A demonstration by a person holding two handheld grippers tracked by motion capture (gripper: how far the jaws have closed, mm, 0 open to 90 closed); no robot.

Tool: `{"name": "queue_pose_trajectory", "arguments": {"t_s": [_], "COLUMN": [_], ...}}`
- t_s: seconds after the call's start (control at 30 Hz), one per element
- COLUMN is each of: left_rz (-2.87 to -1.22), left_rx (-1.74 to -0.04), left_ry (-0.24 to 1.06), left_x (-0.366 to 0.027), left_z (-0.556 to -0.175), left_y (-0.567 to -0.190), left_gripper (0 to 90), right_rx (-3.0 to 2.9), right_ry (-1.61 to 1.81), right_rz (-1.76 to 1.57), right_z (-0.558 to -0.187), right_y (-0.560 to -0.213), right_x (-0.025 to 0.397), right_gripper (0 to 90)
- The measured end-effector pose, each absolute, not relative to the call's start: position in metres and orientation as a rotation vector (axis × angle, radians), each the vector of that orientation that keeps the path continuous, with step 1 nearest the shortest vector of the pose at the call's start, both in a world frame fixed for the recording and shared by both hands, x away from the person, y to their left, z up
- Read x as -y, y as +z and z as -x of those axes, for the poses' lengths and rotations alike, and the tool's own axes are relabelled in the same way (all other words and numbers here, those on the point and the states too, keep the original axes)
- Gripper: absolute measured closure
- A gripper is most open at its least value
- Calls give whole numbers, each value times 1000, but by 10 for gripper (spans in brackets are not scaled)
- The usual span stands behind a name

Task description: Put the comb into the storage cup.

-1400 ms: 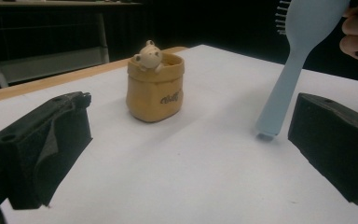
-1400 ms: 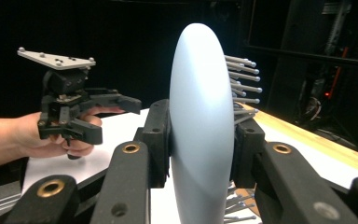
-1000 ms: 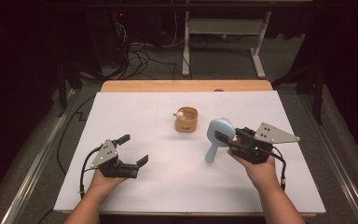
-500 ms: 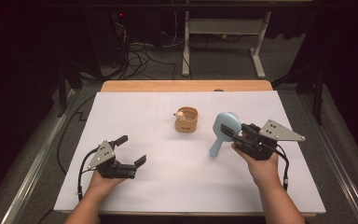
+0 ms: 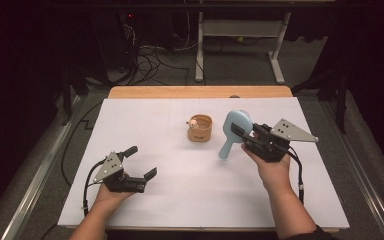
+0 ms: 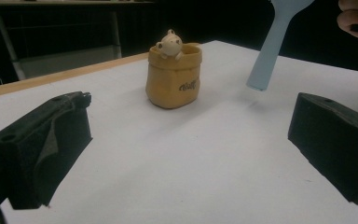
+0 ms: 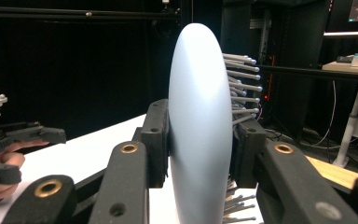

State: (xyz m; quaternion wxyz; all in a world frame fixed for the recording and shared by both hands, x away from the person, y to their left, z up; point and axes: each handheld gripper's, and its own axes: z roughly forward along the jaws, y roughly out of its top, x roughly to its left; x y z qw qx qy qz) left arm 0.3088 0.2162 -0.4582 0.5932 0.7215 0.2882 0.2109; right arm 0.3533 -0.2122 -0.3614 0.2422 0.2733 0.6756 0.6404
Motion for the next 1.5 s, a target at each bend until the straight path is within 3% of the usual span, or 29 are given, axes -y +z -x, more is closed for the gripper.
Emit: {"name": "queue_pose_trajectory", "arguments": {"t_s": [1.5], "left_rz": [-1685], "left_rx": [-639], "left_ry": [503], "left_x": [-216], "left_z": [-305], "left_y": [-457], "left_gripper": [4], "right_rx": [-1755], "right_ry": [1751], "right_rz": [-770], "right_z": [-406], "right_y": [-305], "right_x": [177], "right_gripper": [656]}}
